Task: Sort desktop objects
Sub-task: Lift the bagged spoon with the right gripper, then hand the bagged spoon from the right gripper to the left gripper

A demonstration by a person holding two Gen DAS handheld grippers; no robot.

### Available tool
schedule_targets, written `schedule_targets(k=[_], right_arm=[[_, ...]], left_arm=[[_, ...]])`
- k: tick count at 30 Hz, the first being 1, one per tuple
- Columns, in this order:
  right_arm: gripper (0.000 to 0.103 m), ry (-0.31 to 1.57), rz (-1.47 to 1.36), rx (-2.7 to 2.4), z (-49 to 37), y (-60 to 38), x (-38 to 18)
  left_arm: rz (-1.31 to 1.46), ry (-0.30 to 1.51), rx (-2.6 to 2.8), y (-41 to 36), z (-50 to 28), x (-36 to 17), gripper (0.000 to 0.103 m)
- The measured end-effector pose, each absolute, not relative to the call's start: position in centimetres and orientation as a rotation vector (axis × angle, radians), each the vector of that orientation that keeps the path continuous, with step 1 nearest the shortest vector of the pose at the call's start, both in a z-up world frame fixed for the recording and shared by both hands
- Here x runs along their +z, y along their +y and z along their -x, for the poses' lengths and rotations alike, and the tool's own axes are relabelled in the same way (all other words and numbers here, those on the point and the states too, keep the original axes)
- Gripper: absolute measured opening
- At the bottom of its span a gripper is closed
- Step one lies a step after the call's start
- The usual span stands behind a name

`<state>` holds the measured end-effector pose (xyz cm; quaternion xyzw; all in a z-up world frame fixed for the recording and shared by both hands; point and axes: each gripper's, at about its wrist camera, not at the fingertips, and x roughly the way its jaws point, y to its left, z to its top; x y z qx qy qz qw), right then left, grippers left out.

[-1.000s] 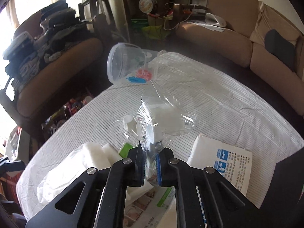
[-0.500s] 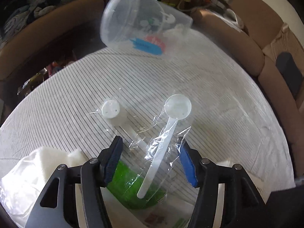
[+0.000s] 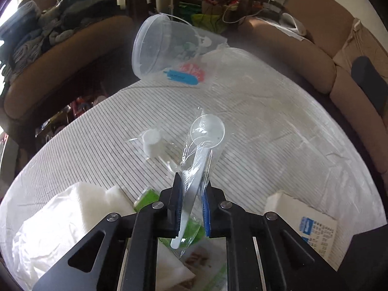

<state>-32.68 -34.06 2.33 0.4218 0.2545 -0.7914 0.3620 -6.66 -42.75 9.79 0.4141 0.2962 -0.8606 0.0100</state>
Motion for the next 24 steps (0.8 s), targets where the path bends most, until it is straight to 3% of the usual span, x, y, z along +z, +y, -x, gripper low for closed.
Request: schedule_targets(k=[5, 8, 12, 14, 15, 17, 24], right_arm=[[0.018, 0.824, -0.979, -1.977, 31.3, -35.8, 2.1], [0.040, 1.037, -0.991, -1.917, 30.5, -38.4, -0.4], [0.048, 1.086, -0.954, -1.908, 30.6, -40.0, -1.3], [0.043, 1.022, -1.016, -1.895, 31.5, -40.0, -1.3], [0.025, 0.987, -1.046, -1.867, 31.7, -39.8, -1.3], [0.016, 0.996, -1.047, -1.863, 31.2, -39.7, -1.5], [0.011, 0.710, -1.042, -2.010, 31.4, -36.0, 1.8]], left_arm=[[-1.288, 0.934, -2.687, -42.9, 6.6, 9.9, 0.103], [-1.292, 0.935, -2.683, -42.9, 6.7, 9.8, 0.103], [-1.290, 0.951, -2.677, -43.0, 6.8, 9.7, 0.103], [-1.294, 0.966, -2.677, -43.0, 6.9, 9.6, 0.103], [-1.298, 0.967, -2.677, -42.9, 7.0, 9.5, 0.103], [-1.300, 0.963, -2.677, -42.7, 7.1, 9.5, 0.103], [-1.289, 0.964, -2.688, -42.4, 7.1, 9.8, 0.103]])
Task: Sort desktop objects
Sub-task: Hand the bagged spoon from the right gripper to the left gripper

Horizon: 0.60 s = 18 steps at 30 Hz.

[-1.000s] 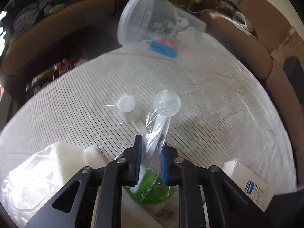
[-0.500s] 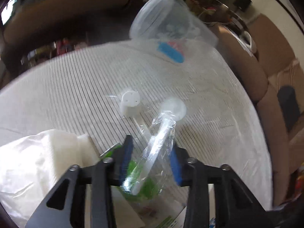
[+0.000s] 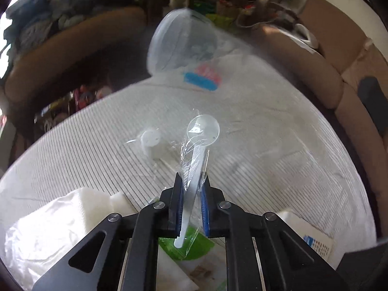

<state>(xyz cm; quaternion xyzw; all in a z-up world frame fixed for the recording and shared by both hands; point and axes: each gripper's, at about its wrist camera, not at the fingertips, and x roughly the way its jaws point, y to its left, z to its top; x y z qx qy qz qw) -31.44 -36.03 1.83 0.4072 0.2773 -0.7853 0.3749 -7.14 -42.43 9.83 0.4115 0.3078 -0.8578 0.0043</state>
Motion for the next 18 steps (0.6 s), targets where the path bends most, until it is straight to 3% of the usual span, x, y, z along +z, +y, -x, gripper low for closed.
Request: schedule_targets(k=[3, 8, 14, 18], right_arm=[[0.011, 0.617, -1.034, -2.039, 31.0, -33.8, 4.2], [0.011, 0.368, -0.913, -1.894, 26.0, -30.1, 10.5], [0.011, 0.424, -0.809, -1.725, 15.1, -27.5, 13.3], [0.014, 0.414, -0.794, -1.696, 11.4, -27.6, 13.3]], left_arm=[[-1.278, 1.003, -2.690, -42.7, 7.2, 9.8, 0.103], [-1.170, 1.233, -2.714, -44.0, 6.8, 10.2, 0.103], [-1.025, 1.505, -2.725, -45.6, 6.2, 10.6, 0.103], [-1.081, 1.509, -2.740, -44.9, 6.6, 10.3, 0.103]])
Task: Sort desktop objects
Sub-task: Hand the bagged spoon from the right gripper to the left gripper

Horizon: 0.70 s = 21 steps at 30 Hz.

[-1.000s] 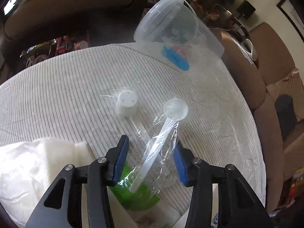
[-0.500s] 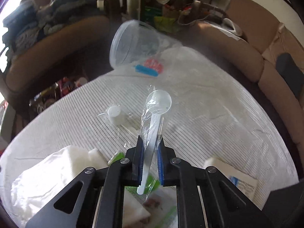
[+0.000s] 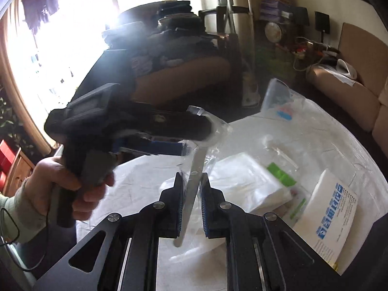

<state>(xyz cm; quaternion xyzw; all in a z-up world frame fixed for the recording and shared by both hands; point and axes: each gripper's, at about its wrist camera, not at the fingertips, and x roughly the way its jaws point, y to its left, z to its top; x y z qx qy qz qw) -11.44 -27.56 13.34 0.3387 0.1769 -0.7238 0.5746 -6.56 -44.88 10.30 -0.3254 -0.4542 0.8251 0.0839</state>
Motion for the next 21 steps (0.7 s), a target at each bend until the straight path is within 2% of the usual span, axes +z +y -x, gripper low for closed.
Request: schedule_targets(k=[3, 5, 7, 10, 15, 21], right_arm=[[0.015, 0.405, -0.789, -1.700, 10.9, -27.3, 13.1], [0.015, 0.393, -0.804, -1.697, 11.0, -27.2, 12.9], [0.014, 0.401, -0.808, -1.715, 11.4, -27.1, 12.8], [0.014, 0.370, -0.831, -1.710, 11.9, -27.3, 12.6], [0.014, 0.367, -0.881, -1.734, 12.0, -27.7, 11.9], [0.014, 0.163, -0.993, -1.739, 13.1, -26.9, 11.0]], left_arm=[[0.980, -1.353, 2.449, -44.8, 6.4, 10.2, 0.102], [0.968, -1.371, 2.415, -44.9, 6.4, 10.1, 0.093], [0.956, -1.372, 2.399, -44.8, 6.3, 10.3, 0.094], [1.004, -1.320, 2.463, -44.4, 6.8, 10.7, 0.103], [1.067, -1.418, 2.368, -44.4, 7.2, 9.6, 0.103], [1.011, -1.394, 2.397, -44.4, 6.5, 10.3, 0.103]])
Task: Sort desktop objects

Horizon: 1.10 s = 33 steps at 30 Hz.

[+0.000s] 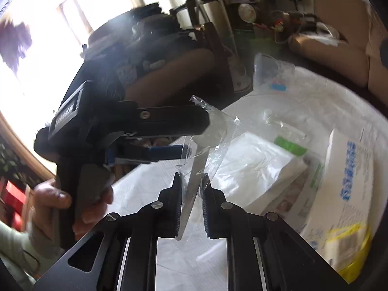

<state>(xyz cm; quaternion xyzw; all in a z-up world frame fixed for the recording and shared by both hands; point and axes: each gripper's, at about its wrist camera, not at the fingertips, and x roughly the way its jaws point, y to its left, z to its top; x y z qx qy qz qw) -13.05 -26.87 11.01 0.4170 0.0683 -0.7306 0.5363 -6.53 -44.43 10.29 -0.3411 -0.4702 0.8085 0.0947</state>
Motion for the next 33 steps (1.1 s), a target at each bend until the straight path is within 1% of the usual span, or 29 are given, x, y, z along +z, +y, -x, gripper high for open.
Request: schedule_targets(k=[1, 3, 4, 6, 7, 8, 10, 11, 13, 16, 19, 22, 24, 25, 26, 30, 33], right_arm=[[0.014, 0.113, -0.995, -1.726, 13.0, -26.6, 11.0], [0.014, 0.075, -0.974, -1.697, 12.2, -26.7, 11.7], [0.014, 0.077, -0.966, -1.686, 11.7, -26.8, 11.9], [0.014, 0.117, -0.951, -1.662, 10.5, -27.3, 12.5], [0.014, 0.144, -0.938, -1.663, 10.0, -27.5, 12.7], [0.014, 0.173, -0.931, -1.663, 9.5, -27.7, 12.8], [0.014, 0.183, -0.929, -1.668, 9.2, -27.6, 13.0], [0.014, 0.179, -0.943, -1.669, 9.3, -27.5, 12.9], [0.014, 0.170, -0.962, -1.678, 9.6, -27.2, 12.5], [0.014, 0.146, -0.977, -1.693, 10.0, -26.4, 12.0], [0.017, 0.118, -0.976, -1.711, 10.1, -25.7, 12.1], [0.026, 0.099, -0.995, -1.726, 10.5, -25.6, 12.1], [0.052, 0.097, -1.008, -1.749, 10.9, -25.2, 12.1], [0.057, 0.103, -0.998, -1.770, 11.0, -24.9, 12.2], [0.058, 0.105, -0.984, -1.792, 11.2, -24.4, 12.3], [0.058, 0.094, -0.983, -1.862, 12.9, -22.4, 12.7], [0.058, 0.166, -0.959, -1.974, 15.2, -21.7, 12.9]], left_arm=[[1.006, -1.388, 2.391, -44.4, 6.4, 10.5, 0.103], [1.001, -1.379, 2.373, -44.2, 6.5, 10.5, 0.103], [0.992, -1.369, 2.352, -44.0, 6.5, 10.5, 0.102], [0.995, -1.322, 2.351, -43.4, 6.6, 10.8, 0.097], [1.014, -1.284, 2.367, -42.9, 6.7, 11.0, 0.081], [1.043, -1.245, 2.380, -42.4, 6.9, 11.0, 0.059], [1.066, -1.233, 2.354, -41.7, 7.2, 10.8, 0.041], [1.068, -1.242, 2.342, -41.6, 7.3, 10.7, 0.035], [1.079, -1.242, 2.361, -41.4, 7.2, 10.7, 0.029], [1.048, -1.256, 2.378, -41.6, 6.9, 10.9, 0.025], [1.016, -1.258, 2.392, -41.8, 6.4, 11.4, 0.023], [0.985, -1.295, 2.418, -42.7, 6.0, 11.6, 0.021], [0.957, -1.332, 2.445, -43.8, 5.6, 11.7, 0.021], [0.943, -1.362, 2.444, -44.6, 5.3, 11.5, 0.021], [0.927, -1.396, 2.445, -45.2, 5.0, 11.4, 0.021], [0.901, -1.460, 2.474, -47.2, 4.2, 11.0, 0.021], [0.883, -1.496, 2.502, -48.2, 3.5, 10.9, 0.021]])
